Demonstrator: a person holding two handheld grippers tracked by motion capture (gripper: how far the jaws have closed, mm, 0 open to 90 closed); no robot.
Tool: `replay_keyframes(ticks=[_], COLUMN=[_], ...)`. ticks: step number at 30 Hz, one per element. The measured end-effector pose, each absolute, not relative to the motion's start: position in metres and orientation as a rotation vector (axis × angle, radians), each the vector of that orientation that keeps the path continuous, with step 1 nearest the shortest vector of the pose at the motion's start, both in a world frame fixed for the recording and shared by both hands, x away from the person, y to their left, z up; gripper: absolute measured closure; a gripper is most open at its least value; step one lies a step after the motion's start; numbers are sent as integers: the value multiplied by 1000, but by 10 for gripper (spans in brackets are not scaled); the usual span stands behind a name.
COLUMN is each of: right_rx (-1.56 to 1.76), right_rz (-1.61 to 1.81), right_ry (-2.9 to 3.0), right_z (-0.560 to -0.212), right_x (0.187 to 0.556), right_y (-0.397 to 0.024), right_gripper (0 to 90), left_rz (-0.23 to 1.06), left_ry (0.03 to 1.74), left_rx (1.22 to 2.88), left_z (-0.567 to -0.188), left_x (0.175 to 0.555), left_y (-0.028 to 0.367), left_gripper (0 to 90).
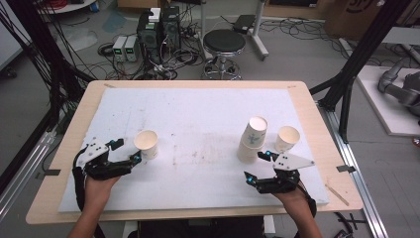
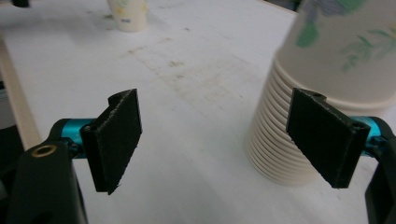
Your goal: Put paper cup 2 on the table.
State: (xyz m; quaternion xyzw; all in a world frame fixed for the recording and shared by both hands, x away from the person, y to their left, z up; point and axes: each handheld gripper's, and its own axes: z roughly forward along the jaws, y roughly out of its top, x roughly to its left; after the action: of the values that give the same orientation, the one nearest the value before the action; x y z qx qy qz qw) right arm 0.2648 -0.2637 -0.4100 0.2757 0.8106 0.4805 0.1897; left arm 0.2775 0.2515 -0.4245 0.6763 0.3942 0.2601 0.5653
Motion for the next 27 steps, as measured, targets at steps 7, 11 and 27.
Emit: replay_keyframes(ticks=[7,11,27], right_rx=[834,863,883], right_rz=[1315,1325,1321], right_ry=[2212,2173,2121], right_z=[-409,-406,-402], right_x=[261,258,253], right_y=[-277,-282,-285], right_gripper=[186,187,186], left_rz=[620,604,598], left_ry=[826,790,757], left_rx=[1544,1538,1555], left_z=[-419,-416,-417], left_x=[272,269,263], left_y=[247,244,237], left_gripper=[164,165,169])
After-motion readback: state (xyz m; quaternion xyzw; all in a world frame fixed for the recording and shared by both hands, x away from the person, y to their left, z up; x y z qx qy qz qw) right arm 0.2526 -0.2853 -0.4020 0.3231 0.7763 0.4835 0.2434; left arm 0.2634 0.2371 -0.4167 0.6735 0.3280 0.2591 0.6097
